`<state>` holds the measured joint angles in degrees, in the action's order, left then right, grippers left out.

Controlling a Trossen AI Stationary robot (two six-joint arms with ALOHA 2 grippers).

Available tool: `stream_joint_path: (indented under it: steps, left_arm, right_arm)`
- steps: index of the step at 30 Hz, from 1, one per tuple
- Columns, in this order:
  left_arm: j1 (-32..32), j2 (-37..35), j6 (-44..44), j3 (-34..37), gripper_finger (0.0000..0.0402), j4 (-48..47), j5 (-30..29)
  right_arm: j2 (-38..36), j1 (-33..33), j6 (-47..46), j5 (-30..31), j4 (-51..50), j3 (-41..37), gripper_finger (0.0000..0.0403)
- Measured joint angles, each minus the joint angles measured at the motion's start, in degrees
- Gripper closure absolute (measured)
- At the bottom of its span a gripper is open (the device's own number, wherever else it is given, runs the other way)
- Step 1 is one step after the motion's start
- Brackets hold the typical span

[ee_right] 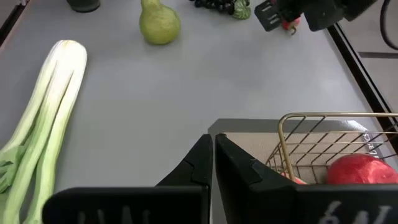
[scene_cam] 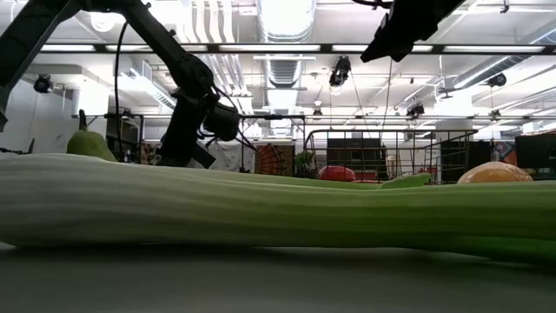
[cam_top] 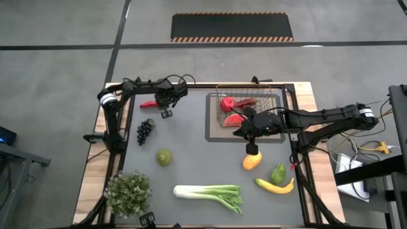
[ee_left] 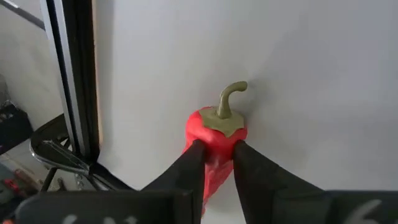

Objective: Build produce basket
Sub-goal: Put the chili pepper into the wire basket

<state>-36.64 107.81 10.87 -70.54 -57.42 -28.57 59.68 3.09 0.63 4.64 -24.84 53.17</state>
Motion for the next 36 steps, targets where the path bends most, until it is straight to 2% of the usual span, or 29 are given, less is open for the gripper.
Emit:
stream_joint_path:
  steps: [4,10,17,22,24,28,36]
  left_arm:
    - [1.0,-2.6,-0.1,0.1,0.036,0.1,0.2]
    - [3.7,-11.0,-1.6,0.1,0.0372,4.5,1.2]
    - [8.8,-23.2,-3.5,0.1,0.0374,14.0,10.9]
    - [14.6,-30.4,-4.7,0.5,0.0374,21.5,16.9]
    - [17.1,-32.3,-5.0,0.8,0.0374,25.1,19.4]
    - [21.9,-35.1,-6.1,2.4,0.0374,30.8,20.4]
    - [27.7,-34.9,-6.1,7.7,0.0374,33.8,20.3]
  right_arm:
    - [0.0,0.0,-0.5,0.1,0.0,0.0,0.0394]
    - [0.0,0.0,-1.3,0.6,0.3,-0.1,0.0394]
    - [0.0,0.0,-3.4,3.1,2.4,-2.4,0.0394]
    - [0.0,0.0,-2.6,3.0,12.5,-7.4,0.0394]
    - [0.0,0.0,-1.1,2.9,18.4,-9.9,0.0394]
    - [0.0,0.0,0.9,3.0,28.4,-13.7,0.0394]
    - [0.0,0.0,-1.5,3.0,29.7,-14.9,0.038]
